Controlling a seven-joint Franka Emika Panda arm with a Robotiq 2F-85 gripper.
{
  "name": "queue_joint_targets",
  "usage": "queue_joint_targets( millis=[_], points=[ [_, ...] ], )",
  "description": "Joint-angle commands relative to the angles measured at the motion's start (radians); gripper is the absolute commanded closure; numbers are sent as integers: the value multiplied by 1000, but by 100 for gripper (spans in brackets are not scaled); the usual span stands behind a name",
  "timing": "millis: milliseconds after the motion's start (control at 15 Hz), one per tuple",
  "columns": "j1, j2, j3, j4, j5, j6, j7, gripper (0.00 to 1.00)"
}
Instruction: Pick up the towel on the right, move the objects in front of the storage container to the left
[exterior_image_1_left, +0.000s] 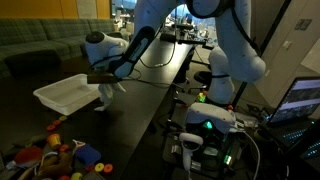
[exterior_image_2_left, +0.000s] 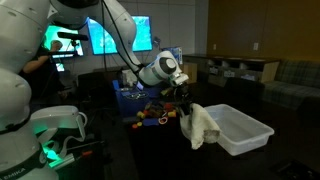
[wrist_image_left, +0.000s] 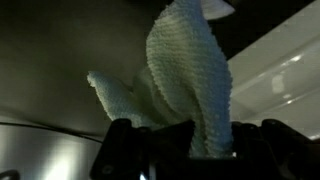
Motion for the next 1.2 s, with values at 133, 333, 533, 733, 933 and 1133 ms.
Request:
queue_joint_targets(
  millis=[133, 333, 533, 733, 933, 1133],
  points=[
    [-1, -129, 39, 79, -159, -168, 174, 100],
    [-90, -136, 146, 192, -168, -276, 191, 100],
    [-207, -88, 257, 337, -148, -323, 147, 100],
    [-327, -8, 347, 507, -127, -342, 92, 100],
    [-399, 96, 380, 657, -117, -338, 42, 100],
    [-447, 205, 394, 797, -82, -343, -22, 100]
  ],
)
